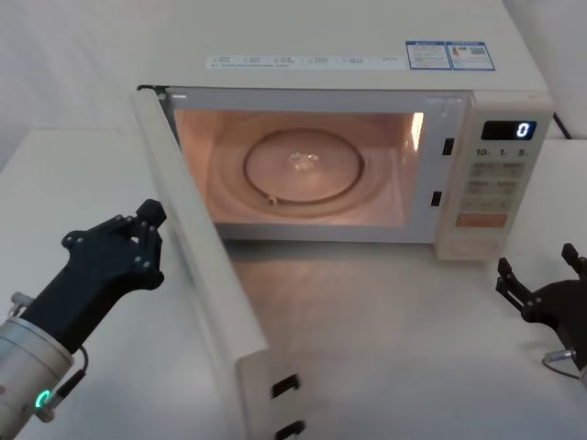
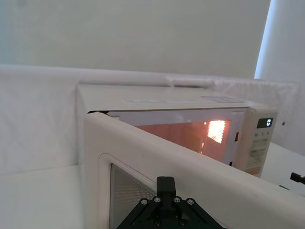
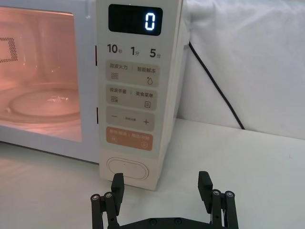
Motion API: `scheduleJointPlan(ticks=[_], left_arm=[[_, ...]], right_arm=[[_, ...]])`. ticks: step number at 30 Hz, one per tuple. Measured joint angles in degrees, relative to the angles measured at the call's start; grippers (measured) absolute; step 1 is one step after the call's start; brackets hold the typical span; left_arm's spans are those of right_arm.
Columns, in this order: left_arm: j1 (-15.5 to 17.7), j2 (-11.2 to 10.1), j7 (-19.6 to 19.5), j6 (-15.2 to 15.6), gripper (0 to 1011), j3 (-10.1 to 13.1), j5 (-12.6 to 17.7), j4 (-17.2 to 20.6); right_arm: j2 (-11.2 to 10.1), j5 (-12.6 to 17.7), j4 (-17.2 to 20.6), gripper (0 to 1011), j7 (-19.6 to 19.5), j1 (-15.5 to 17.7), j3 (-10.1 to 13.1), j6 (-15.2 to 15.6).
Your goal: Press the button to open the microwave door with one hand; close the microwave door with the other hand.
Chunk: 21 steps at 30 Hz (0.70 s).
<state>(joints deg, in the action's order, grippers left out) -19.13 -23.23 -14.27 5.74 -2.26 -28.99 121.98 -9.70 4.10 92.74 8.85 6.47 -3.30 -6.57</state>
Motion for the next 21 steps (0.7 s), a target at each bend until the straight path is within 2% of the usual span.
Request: scheduleJointPlan(ticks=[16,18,21], left_arm=[[1.31,-2.48,-0.96,-0.28,0,3.61,-2.23,-0.26],[2.91,-2.48,-0.97,-0.22,0,5.00,-2.10,-1.41],[9.17,-1.49,-0.94,0.05,0,9.43,-0.98,-6.29]], right_arm=[[0.00,0.00,0.00,1002,0.00,0.00,0.00,0.00],[0.00,0.00,0.00,1002,0.00,0.00,0.00,0.00],[0.00,0.00,-0.01,1002,0.00,0.00,0.01,0.00]])
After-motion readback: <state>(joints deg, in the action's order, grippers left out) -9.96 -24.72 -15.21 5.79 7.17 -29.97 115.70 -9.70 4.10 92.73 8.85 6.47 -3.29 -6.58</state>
